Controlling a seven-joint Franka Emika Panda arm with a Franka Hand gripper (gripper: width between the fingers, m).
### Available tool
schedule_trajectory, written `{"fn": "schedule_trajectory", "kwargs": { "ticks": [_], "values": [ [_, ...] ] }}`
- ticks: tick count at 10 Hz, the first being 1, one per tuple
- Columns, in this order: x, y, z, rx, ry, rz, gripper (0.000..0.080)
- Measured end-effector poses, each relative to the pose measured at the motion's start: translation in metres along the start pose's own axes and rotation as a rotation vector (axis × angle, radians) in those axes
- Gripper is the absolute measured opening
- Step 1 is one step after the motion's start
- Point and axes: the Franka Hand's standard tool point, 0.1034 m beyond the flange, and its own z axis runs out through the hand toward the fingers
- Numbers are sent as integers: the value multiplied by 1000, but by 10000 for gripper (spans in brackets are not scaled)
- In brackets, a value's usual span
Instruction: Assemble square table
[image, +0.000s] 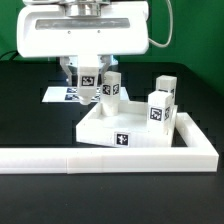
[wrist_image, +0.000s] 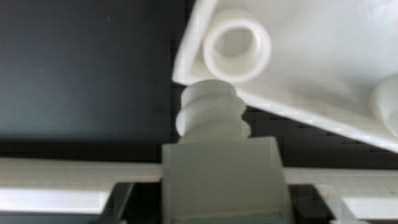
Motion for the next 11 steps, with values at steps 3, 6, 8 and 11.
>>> {"fn": "schedule_trajectory", "kwargs": {
  "ticks": [3, 6, 8, 11],
  "values": [
    [2, 2, 3, 1, 51, 15, 290],
    [2, 3, 4, 0, 51, 15, 290],
    [-8, 5, 8, 14, 46, 83, 290],
    [-12, 6, 14, 28, 59, 143, 290]
  ]
}}
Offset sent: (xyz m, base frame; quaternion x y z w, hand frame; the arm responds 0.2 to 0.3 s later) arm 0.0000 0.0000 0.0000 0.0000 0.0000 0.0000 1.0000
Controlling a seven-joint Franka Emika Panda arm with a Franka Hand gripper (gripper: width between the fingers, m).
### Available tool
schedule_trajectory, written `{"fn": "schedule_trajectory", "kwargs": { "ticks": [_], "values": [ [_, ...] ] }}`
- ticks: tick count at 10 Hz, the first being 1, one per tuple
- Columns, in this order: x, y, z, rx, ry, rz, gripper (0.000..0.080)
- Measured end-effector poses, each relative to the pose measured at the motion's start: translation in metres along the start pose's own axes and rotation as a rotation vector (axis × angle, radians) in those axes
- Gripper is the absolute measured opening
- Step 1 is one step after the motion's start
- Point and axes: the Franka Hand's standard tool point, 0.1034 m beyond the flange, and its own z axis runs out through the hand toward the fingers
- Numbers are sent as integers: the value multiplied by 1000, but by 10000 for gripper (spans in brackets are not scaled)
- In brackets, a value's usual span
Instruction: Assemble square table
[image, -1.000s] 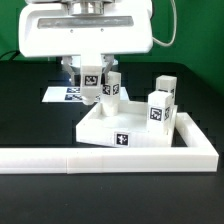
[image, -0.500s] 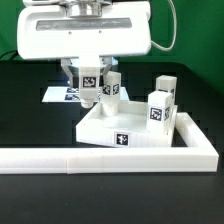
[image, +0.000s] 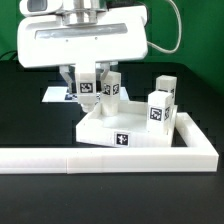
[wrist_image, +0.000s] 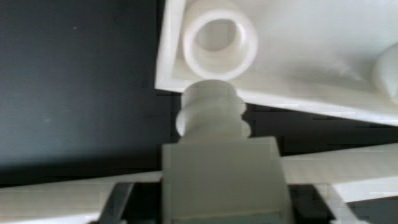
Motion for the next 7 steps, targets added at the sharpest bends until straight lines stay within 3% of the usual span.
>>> {"fn": "schedule_trajectory", "kwargs": {
  "ticks": [2, 4, 5, 7],
  "values": [
    [-2, 0, 3, 2, -5, 1, 290],
    [4, 21, -3, -118, 172, -43, 290],
    [-1, 19, -1, -128, 199, -31, 290],
    [0, 9, -1, -109, 191, -18, 290]
  ]
}}
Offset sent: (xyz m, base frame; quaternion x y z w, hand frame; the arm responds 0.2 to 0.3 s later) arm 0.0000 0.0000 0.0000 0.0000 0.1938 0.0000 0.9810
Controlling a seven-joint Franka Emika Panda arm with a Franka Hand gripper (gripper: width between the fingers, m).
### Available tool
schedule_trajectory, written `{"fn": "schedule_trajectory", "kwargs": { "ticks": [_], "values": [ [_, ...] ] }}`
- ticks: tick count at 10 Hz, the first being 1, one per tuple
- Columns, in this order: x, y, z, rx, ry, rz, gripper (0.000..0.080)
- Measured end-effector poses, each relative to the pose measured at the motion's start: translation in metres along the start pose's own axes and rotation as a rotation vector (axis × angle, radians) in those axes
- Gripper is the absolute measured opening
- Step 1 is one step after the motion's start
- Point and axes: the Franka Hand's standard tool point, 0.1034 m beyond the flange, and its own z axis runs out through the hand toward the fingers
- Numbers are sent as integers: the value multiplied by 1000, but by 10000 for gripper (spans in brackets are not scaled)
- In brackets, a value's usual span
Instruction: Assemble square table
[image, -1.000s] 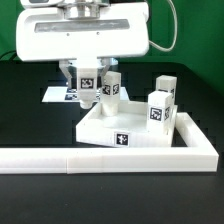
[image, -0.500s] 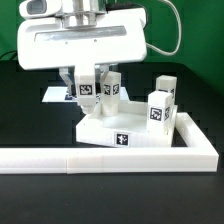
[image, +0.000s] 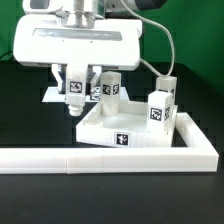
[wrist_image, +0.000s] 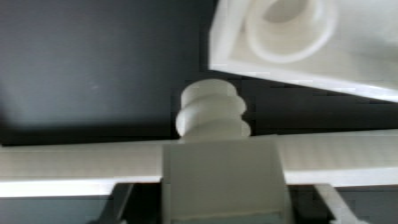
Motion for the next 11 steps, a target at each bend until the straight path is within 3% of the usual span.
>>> {"fn": "schedule_trajectory", "kwargs": {
  "ticks": [3, 7, 11],
  "values": [
    [0, -10, 0, 8, 7, 13, 290],
    [-1, -10, 1, 3, 12, 10, 290],
    [-11, -11, -3, -19, 56, 14, 290]
  ]
}}
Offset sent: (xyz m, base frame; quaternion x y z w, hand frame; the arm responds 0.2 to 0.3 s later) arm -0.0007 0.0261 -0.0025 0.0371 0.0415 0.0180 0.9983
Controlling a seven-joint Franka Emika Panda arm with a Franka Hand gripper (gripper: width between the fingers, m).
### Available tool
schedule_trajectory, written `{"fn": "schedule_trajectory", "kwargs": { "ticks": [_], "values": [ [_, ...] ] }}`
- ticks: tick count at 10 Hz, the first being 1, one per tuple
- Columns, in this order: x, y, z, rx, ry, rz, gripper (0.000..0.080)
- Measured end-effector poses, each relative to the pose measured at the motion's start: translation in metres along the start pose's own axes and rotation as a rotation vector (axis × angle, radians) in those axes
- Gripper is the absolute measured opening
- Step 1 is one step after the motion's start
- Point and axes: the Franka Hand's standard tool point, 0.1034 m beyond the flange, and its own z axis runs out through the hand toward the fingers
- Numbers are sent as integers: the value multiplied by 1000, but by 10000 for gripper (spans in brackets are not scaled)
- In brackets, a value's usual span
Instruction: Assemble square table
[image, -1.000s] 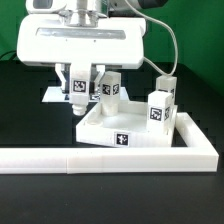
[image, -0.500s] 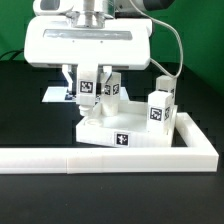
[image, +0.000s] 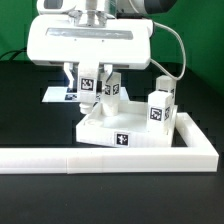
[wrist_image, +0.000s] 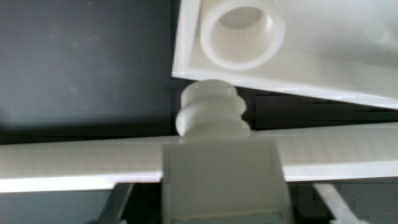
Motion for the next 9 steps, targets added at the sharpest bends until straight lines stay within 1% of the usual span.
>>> {"fn": "schedule_trajectory", "kwargs": {
  "ticks": [3, 4, 6, 9],
  "values": [
    [-12, -1, 8, 2, -25, -3, 290],
    [-14, -3, 9, 5, -29, 2, 290],
    [-14, -16, 9, 20, -34, 14, 290],
    [-17, -20, 10, 23, -38, 9, 290]
  ]
}}
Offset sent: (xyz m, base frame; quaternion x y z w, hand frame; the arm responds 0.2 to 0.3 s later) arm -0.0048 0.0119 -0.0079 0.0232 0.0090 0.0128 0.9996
